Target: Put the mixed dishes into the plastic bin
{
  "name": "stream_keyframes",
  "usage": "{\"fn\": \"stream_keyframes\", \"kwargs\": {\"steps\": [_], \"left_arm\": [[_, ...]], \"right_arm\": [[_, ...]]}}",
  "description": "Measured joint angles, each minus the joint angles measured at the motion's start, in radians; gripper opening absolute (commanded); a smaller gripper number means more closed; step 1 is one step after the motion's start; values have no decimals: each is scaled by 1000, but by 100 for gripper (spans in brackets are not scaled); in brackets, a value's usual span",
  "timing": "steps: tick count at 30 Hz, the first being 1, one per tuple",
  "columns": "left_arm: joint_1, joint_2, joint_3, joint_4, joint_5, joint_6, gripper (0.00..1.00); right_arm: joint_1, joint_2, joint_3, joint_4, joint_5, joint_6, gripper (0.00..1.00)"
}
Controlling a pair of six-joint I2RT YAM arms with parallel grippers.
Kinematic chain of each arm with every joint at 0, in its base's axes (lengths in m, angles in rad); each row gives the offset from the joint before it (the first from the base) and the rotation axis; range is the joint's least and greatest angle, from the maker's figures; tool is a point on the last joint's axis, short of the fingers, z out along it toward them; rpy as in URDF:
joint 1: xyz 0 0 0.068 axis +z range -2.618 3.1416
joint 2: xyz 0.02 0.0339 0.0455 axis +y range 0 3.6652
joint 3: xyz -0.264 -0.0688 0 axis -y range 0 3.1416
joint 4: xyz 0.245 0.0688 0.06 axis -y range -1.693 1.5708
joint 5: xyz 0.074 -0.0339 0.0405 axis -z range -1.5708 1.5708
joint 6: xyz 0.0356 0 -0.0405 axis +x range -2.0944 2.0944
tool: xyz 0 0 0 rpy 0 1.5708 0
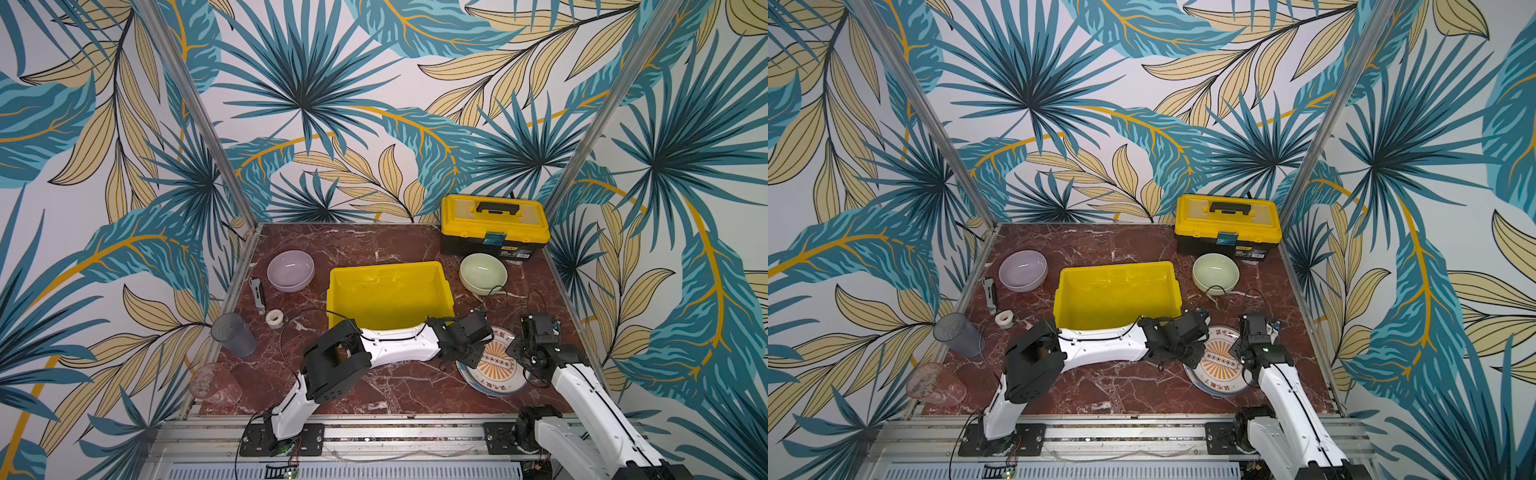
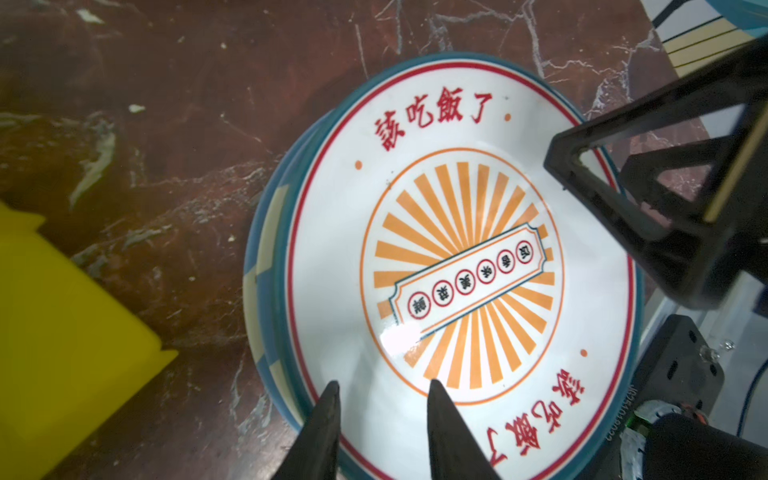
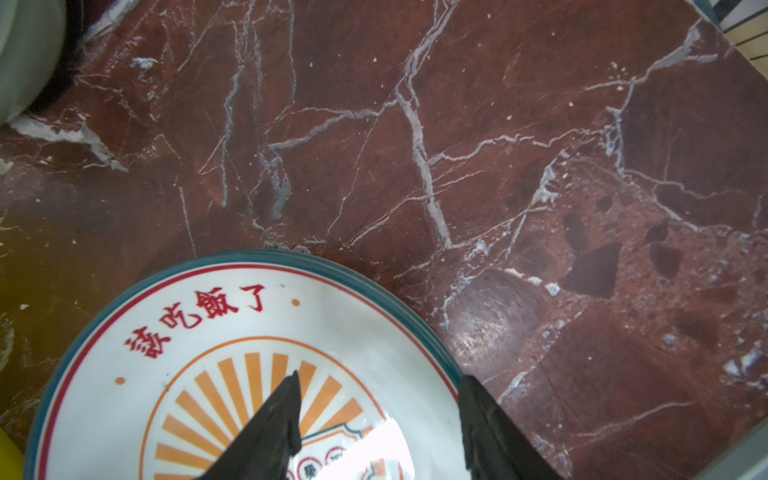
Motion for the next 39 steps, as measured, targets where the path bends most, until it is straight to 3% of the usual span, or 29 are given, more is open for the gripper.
{"fn": "stream_keyframes", "kwargs": {"steps": [6, 13, 29, 39], "left_arm": [[-3, -3, 2, -26, -80, -15, 45], [0, -3, 2, -71, -107, -17, 42], [0, -2, 2, -73, -60, -24, 22], [5, -2, 2, -69, -7, -32, 20]], "right_arm": [[0, 8, 0, 5, -2, -1, 60], [0, 20, 0, 11, -12, -1, 47], [0, 29, 0, 11, -100, -10, 36], [0, 45, 0, 28, -148, -33, 33]]}}
